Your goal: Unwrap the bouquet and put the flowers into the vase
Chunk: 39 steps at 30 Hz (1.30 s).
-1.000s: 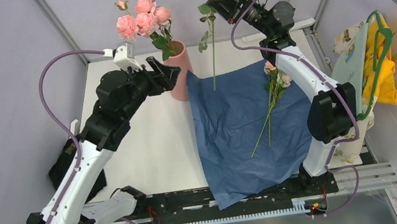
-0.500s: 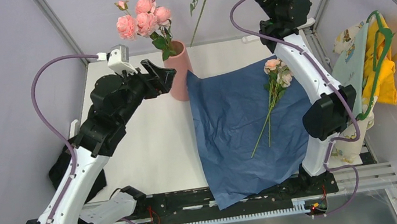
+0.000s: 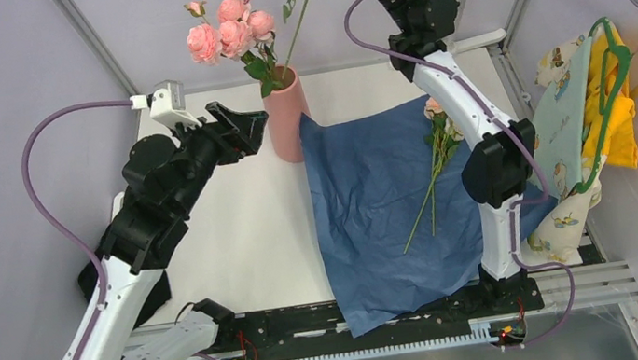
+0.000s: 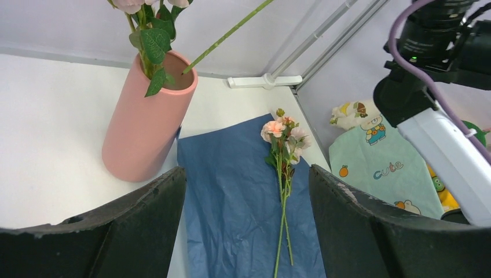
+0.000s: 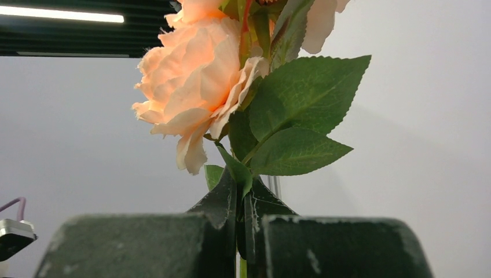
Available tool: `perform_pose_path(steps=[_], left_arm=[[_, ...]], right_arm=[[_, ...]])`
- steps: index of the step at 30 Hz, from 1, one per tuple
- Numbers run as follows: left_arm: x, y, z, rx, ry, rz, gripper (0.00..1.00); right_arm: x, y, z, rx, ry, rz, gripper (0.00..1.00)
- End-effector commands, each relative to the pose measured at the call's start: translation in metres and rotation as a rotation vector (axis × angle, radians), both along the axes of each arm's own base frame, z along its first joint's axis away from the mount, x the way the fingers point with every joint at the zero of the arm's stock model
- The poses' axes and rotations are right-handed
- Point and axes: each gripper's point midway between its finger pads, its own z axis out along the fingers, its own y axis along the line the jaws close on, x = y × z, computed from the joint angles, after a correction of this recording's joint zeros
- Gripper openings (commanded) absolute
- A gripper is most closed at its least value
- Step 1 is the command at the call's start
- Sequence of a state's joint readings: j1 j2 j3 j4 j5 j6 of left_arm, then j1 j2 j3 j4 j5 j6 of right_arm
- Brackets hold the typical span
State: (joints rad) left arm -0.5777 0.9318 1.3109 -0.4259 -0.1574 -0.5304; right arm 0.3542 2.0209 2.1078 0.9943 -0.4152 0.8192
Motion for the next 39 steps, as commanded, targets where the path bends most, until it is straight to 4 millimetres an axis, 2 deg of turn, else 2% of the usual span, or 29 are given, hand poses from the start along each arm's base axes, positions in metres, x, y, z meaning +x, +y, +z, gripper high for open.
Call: perform_pose_path(steps=[1,6,11,17,24,36,39], left_arm=[[-0.006,0.013,0.020,0.024,-0.066,0.031,0.83],[-0.007,0.016,0.020,0.026,-0.071,0.041,0.83],[-0.006,0.015,0.018,0.031,-0.066,0.038,0.83],[-0.007,0.018,0.018,0.031,-0.070,0.046,0.83],[-0.004,0.015,0.015,0.038,-0.060,0.045,0.83],[-0.002,0.015,0.013,0.039,-0.055,0.049,0.83],[-0.001,0.014,0.013,0.044,-0.055,0.046,0.83]], right_arm=[[-0.009,-0.007,0.021,0.068,-0.031,0.000,0.00],[0.001,0.000,0.003,0.047,0.002,-0.007,0.00],[0.011,0.011,-0.023,0.019,0.042,0.016,0.00],[0.020,0.035,-0.056,-0.047,0.067,0.065,0.00],[0.021,0.066,-0.102,-0.157,0.093,0.109,0.00],[0.036,0.100,-0.164,-0.333,0.158,0.086,0.00],[0.037,0.103,-0.175,-0.349,0.175,0.096,0.10]])
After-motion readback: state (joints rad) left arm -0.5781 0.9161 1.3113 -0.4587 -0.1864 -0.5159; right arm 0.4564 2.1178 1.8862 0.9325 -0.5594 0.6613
